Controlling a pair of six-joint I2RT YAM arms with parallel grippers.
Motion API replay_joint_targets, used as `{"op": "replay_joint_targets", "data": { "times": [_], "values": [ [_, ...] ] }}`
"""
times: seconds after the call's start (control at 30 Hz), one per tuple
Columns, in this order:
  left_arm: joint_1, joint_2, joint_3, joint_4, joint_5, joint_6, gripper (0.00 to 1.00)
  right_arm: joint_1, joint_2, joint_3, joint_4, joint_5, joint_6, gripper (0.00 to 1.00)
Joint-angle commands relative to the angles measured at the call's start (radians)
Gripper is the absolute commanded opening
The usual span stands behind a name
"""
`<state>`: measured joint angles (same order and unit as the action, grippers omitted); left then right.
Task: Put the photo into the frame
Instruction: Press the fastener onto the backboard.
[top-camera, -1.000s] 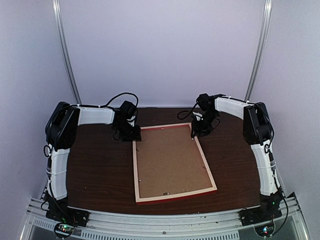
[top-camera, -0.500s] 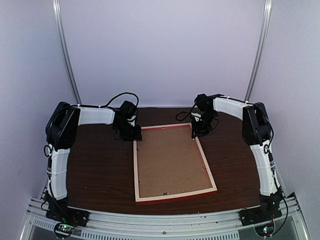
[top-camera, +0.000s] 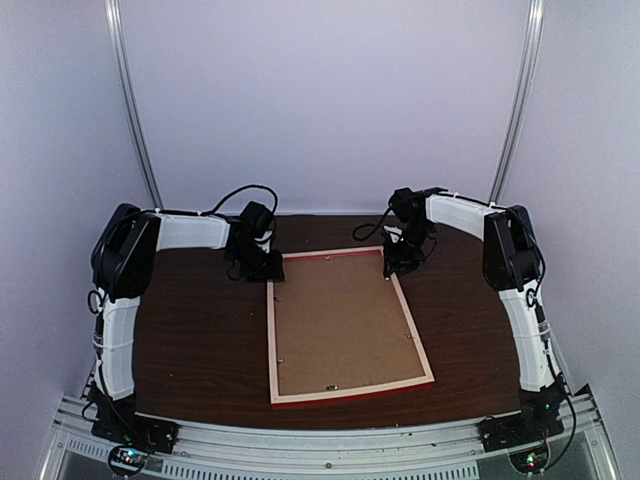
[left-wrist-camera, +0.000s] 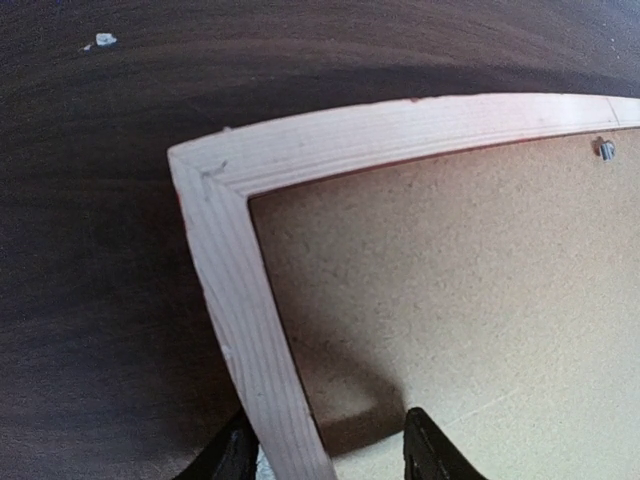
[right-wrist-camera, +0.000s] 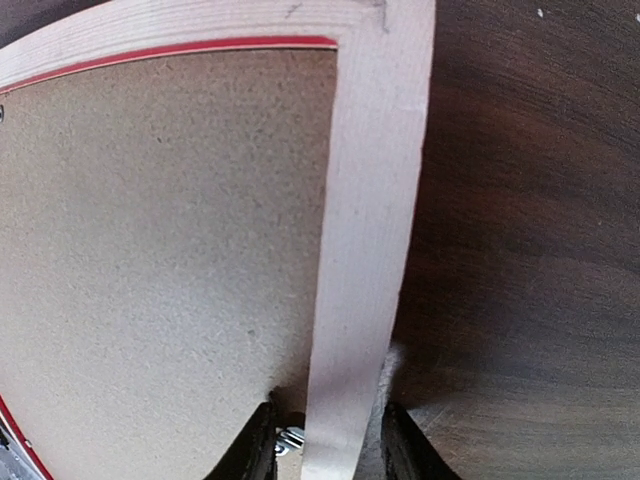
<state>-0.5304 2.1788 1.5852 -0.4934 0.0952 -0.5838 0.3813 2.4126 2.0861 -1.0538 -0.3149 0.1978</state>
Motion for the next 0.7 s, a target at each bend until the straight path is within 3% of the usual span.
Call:
{"op": "replay_joint_targets", "data": {
  "times": [0.0, 0.13, 0.67],
  "values": [
    [-0.01, 0.022, -0.018, 0.028, 0.022, 0.012, 0.5, -0.003, 0.044, -0.008, -0.029, 0.056, 0.041, 0.36],
    [-0.01, 0.021, -0.018, 0.028, 0.024, 0.013, 0.5, -0.009, 0.041, -0.012, -0.028, 0.068, 0.05, 0.37],
    [-0.011, 0.022, -0.021, 0.031, 0.019, 0.02, 0.49, -0.034, 0.057, -0.014, -0.032, 0.071, 0.042, 0.23]
  ]
}}
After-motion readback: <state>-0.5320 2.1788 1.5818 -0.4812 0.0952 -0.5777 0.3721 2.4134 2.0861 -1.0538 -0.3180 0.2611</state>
